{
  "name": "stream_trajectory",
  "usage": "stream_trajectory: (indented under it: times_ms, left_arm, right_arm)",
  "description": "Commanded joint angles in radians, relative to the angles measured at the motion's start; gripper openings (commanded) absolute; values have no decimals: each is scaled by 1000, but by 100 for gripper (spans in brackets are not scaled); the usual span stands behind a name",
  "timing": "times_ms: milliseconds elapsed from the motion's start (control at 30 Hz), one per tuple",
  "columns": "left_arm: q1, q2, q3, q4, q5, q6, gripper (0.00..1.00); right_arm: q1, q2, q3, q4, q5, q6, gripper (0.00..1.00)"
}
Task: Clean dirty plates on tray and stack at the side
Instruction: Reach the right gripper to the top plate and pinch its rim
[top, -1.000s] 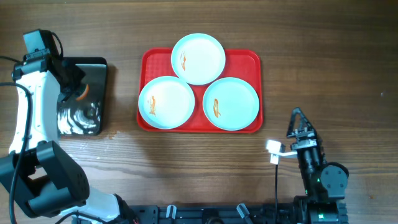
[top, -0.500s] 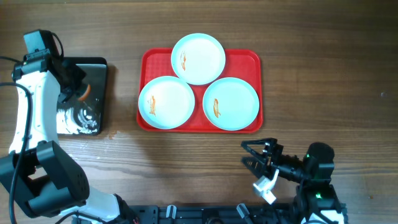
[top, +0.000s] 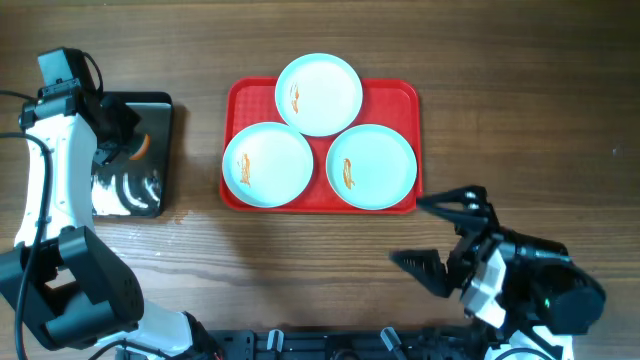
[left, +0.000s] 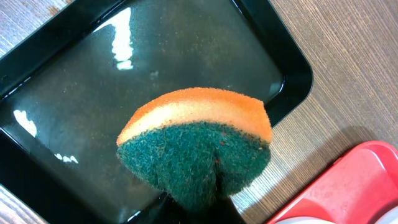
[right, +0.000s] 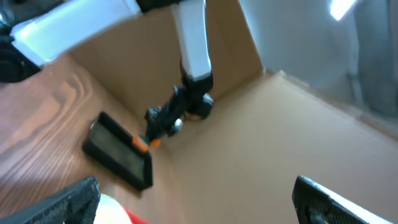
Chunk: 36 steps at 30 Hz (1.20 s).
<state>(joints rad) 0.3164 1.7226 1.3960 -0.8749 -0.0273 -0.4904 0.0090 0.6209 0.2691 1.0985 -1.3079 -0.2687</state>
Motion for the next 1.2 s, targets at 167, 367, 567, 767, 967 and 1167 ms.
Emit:
stream_trajectory:
  times_ms: [167,367,567,767,967,1167]
  left_arm:
    - [6,2,-8,-4,13,11,4]
    - [6,2,-8,8,27,11,4]
    - [6,2,-8,-5,46,11,4]
    - [6,2,-8,11,45,12,4]
    - [6,2,-8,8,46,13,4]
    - [6,3,-8,30,52,94,4]
  right_arm:
    - [10,13,307,-491,519,451,100]
    - [11,52,520,-515,182,440,100]
    - [10,67,664,-884,788,674,100]
    - [10,478,1410,-2076,1023,250,100]
    - [10,800,1636,-2457,739,412,100]
    - [217,1038,1636,-2398,924,608,100]
